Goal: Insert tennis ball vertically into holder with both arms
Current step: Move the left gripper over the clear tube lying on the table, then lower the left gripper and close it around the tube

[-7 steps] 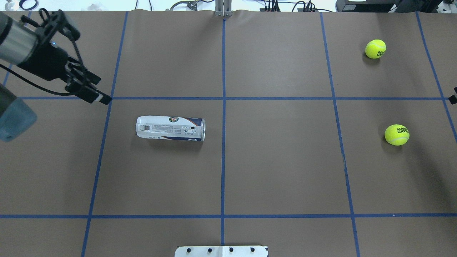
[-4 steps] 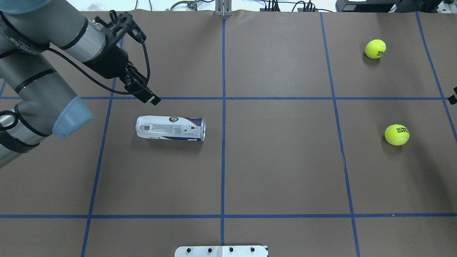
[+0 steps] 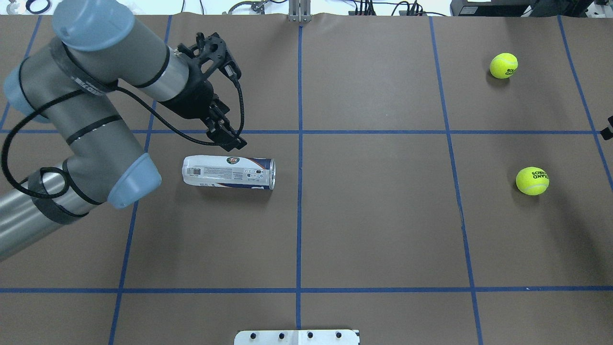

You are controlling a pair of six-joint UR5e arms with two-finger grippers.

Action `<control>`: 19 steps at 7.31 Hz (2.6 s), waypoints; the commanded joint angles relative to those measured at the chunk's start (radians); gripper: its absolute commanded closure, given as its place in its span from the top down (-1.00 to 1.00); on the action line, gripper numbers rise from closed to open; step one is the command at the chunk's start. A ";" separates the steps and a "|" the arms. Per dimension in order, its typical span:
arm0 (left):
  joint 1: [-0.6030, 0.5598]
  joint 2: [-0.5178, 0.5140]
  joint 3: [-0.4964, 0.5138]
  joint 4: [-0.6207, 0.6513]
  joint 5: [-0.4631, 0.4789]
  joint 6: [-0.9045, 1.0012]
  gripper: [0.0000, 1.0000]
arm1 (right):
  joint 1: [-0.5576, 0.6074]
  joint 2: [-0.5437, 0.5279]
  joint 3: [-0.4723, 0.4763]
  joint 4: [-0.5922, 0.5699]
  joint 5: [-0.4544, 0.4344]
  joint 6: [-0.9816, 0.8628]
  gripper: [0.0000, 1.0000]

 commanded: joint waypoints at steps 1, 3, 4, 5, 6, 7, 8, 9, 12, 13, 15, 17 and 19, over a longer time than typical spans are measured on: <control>0.016 -0.005 0.038 0.007 0.030 0.235 0.98 | -0.009 0.001 0.003 0.001 0.037 0.001 1.00; 0.091 -0.010 0.057 0.009 0.206 0.371 0.98 | -0.009 0.002 0.009 0.003 0.045 -0.001 1.00; 0.117 -0.031 0.074 0.018 0.263 0.381 0.98 | -0.013 0.004 0.009 0.003 0.043 -0.001 1.00; 0.124 -0.073 0.112 0.074 0.268 0.403 0.98 | -0.017 0.004 0.006 0.001 0.043 -0.001 1.00; 0.133 -0.123 0.124 0.178 0.284 0.451 0.98 | -0.018 0.002 0.004 0.000 0.043 -0.001 1.00; 0.145 -0.128 0.124 0.214 0.305 0.480 0.98 | -0.018 0.002 -0.002 0.000 0.043 -0.001 1.00; 0.165 -0.128 0.129 0.216 0.316 0.480 0.98 | -0.018 0.002 -0.005 -0.002 0.045 -0.001 1.00; 0.174 -0.127 0.132 0.228 0.316 0.480 0.98 | -0.020 0.002 -0.006 -0.002 0.045 -0.001 1.00; 0.190 -0.130 0.170 0.236 0.317 0.474 0.98 | -0.021 0.002 -0.009 0.000 0.045 -0.001 1.00; 0.191 -0.133 0.190 0.228 0.342 0.477 0.98 | -0.021 0.002 -0.009 0.000 0.043 -0.001 1.00; 0.194 -0.147 0.207 0.228 0.342 0.479 0.98 | -0.021 0.002 -0.013 0.000 0.043 -0.002 1.00; 0.196 -0.148 0.232 0.219 0.343 0.480 0.98 | -0.021 0.002 -0.016 0.000 0.042 -0.003 1.00; 0.196 -0.148 0.258 0.181 0.343 0.476 0.98 | -0.021 0.002 -0.022 0.000 0.042 -0.004 1.00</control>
